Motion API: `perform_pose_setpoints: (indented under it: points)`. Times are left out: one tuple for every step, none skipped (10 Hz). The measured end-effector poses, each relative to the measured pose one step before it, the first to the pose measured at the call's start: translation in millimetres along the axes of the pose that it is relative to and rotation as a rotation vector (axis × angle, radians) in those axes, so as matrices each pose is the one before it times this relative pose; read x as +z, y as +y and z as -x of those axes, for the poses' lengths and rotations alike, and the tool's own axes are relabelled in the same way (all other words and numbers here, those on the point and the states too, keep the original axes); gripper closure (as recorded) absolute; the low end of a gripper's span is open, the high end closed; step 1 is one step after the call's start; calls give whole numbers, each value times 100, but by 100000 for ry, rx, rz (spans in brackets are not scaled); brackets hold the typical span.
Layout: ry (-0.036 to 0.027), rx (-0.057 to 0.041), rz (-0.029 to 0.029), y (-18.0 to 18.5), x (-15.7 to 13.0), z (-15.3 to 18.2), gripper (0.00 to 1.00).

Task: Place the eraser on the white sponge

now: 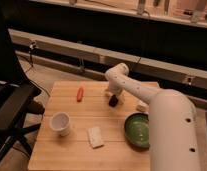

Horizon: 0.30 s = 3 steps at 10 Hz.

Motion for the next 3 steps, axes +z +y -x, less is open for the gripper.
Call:
perform_pose_setpoints:
  points:
    - [-298,-690,152,11,102,212,30]
    - [-131,-221,-393,114,-52,52,40]
    - [6,125,-583,161,-89,-53,50]
